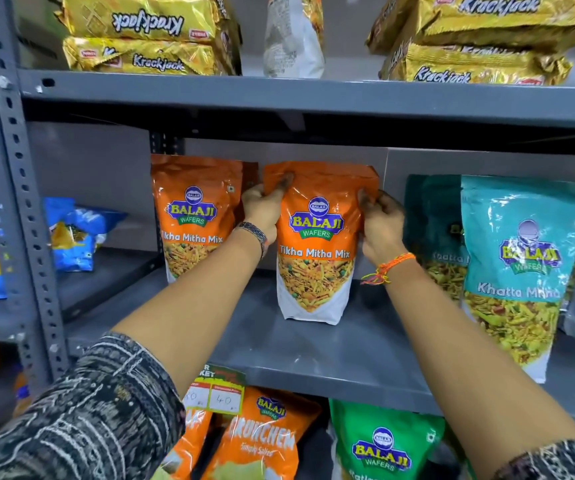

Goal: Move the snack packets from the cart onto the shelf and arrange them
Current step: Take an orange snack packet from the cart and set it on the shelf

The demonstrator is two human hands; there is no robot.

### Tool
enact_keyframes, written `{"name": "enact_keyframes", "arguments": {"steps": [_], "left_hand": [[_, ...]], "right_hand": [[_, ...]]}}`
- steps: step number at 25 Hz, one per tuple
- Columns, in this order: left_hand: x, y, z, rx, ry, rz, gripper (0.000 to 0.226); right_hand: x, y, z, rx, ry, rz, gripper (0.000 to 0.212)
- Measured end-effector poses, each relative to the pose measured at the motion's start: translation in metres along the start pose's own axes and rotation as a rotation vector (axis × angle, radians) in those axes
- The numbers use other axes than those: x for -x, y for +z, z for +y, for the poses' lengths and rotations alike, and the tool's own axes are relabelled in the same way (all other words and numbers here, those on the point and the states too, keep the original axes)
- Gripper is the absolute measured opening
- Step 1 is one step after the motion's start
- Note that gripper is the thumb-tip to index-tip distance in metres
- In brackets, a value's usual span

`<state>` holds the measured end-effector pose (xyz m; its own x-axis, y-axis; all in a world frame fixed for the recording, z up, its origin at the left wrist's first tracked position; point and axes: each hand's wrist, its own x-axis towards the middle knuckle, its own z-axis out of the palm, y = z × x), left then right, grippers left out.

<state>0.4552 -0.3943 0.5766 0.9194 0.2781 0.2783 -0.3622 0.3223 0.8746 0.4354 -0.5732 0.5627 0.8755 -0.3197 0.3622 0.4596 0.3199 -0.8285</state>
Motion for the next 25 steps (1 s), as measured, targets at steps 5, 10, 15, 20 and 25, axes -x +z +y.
{"name": "enact_keyframes", "arguments": {"steps": [5, 10, 15, 20, 25], "left_hand": [[0.008, -0.014, 0.013, -0.011, 0.164, -0.019, 0.033], [0.039, -0.051, 0.032, -0.046, 0.389, 0.068, 0.061], [0.095, -0.119, 0.05, -0.007, 0.468, 0.129, 0.044], [0.15, -0.209, 0.046, -0.077, 0.458, 0.305, 0.038], [0.211, -0.317, 0.029, -0.064, 0.387, 0.564, 0.037]], "right_hand": [[0.02, 0.004, -0.014, -0.054, -0.087, 0.182, 0.068], [0.082, 0.026, -0.005, 0.167, -0.429, 0.248, 0.066], [0.147, 0.072, 0.025, 0.149, -0.505, 0.069, 0.061], [0.223, 0.122, 0.079, 0.012, -0.322, -0.207, 0.058], [0.305, 0.15, 0.145, 0.026, -0.095, -0.464, 0.055]]}}
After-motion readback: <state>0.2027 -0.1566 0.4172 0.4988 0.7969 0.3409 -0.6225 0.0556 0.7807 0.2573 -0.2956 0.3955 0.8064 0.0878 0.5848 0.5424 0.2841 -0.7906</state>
